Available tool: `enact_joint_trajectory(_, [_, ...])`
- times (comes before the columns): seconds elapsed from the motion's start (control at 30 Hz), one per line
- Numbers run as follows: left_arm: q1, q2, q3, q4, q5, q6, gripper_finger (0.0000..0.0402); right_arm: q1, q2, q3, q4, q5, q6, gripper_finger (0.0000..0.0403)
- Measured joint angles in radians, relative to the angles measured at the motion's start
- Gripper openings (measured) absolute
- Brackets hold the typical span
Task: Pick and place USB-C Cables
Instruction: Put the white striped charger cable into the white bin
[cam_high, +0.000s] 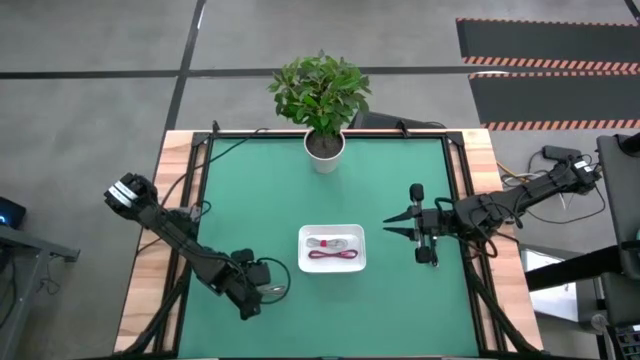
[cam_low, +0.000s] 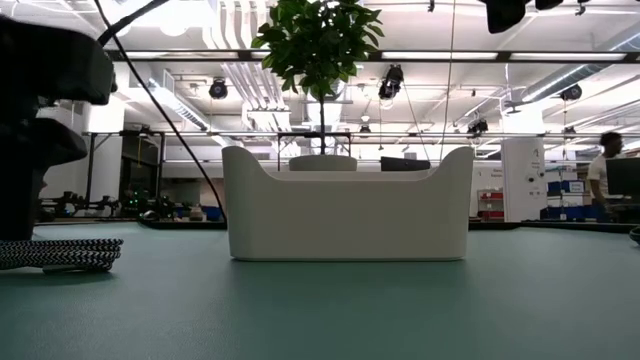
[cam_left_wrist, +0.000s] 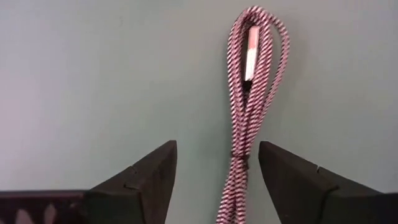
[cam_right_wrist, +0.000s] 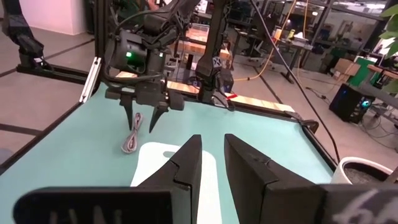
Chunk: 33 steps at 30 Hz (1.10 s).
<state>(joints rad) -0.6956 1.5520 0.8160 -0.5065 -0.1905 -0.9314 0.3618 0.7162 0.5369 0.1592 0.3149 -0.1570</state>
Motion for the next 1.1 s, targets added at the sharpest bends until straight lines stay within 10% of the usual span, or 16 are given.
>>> enact_joint_trajectory(0.73, [0.001, 0.069, -0.057, 0.059, 0.017, -0.005, 0.0017, 0.0, 0.0, -0.001, -0.024, 0.0, 0.019, 0.0059])
enact_joint_trajectory(1.1, [-0.003, -0.054, -0.042, 0.035, 0.037, 0.064, 0.0017, 0.0, 0.001, -0.002, -0.028, 0.0, 0.019, 0.0059])
